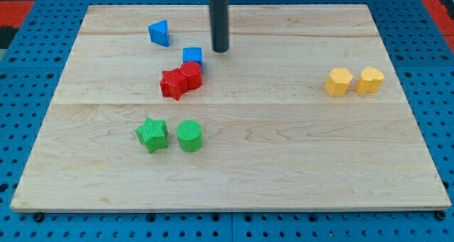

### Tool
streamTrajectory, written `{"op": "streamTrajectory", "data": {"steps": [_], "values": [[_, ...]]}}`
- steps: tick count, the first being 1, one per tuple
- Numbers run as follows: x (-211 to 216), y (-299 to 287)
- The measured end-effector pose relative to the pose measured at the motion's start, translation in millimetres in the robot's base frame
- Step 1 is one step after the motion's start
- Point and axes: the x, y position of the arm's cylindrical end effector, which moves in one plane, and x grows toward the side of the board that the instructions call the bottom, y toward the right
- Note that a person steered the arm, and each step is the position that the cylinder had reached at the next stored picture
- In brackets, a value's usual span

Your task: Separate the red objects from blue cube

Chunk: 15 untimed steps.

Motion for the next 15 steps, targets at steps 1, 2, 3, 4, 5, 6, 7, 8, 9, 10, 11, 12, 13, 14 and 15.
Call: {"op": "streamTrajectory", "data": {"steps": [1, 2, 3, 4, 5, 6, 7, 8, 9, 10, 11, 12, 13, 14, 15], "values": [[35.1, 16.8], [50.2, 7.2], [50.2, -28.4], [50.7, -26.8], [62.1, -16.3], [68.3, -28.8], [68.4, -38.2], [68.4, -63.7], [68.4, -77.7], [68.4, -77.6], [69.8, -43.4], [54.7, 19.4], [15.6, 52.6], [-18.6, 23.7], [-56.8, -37.0]]}}
